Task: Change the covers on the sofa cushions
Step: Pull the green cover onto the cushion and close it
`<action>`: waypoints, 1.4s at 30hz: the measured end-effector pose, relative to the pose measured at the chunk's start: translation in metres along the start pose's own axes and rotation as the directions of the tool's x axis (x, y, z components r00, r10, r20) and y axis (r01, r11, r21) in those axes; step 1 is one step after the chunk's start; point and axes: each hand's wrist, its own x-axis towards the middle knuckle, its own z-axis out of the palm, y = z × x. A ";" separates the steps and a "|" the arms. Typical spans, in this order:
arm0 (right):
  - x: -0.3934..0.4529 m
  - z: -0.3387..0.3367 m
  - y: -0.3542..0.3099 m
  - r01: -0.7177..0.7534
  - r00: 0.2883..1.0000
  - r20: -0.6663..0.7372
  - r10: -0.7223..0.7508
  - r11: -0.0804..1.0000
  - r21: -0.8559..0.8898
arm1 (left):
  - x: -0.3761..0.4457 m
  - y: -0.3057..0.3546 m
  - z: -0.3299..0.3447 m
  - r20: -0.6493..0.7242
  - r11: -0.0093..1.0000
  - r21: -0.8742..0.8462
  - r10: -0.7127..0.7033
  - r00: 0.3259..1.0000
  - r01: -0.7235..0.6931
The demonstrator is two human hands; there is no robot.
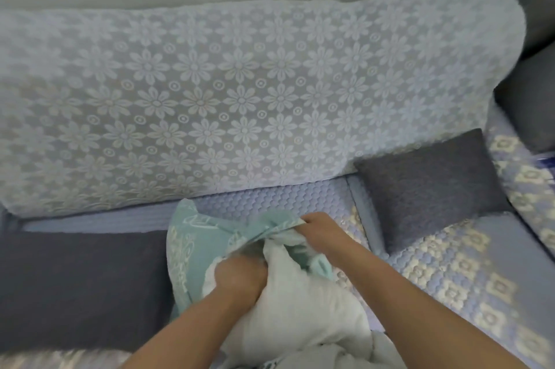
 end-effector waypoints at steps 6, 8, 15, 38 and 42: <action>-0.007 0.029 -0.012 0.226 0.973 0.112 -0.201 0.928 -0.295 | 0.008 -0.002 -0.015 0.070 0.990 -0.127 -0.059 0.996 0.067; -0.017 0.040 -0.002 0.336 0.942 0.172 -0.289 0.837 -0.432 | -0.002 -0.004 -0.012 -0.049 0.986 -0.146 -0.086 0.995 0.078; -0.020 0.040 0.016 0.327 0.934 0.031 -0.355 0.819 -0.471 | -0.064 -0.020 0.009 -0.466 0.799 -0.465 0.145 0.873 -0.381; -0.017 0.025 0.014 0.374 0.927 0.168 -0.334 0.810 -0.452 | -0.035 -0.021 0.041 -0.520 0.910 -0.237 0.176 0.836 -0.339; -0.016 0.030 0.004 0.345 0.937 0.202 -0.286 0.853 -0.392 | -0.029 -0.004 0.022 -0.339 0.890 -0.402 0.076 0.938 -0.217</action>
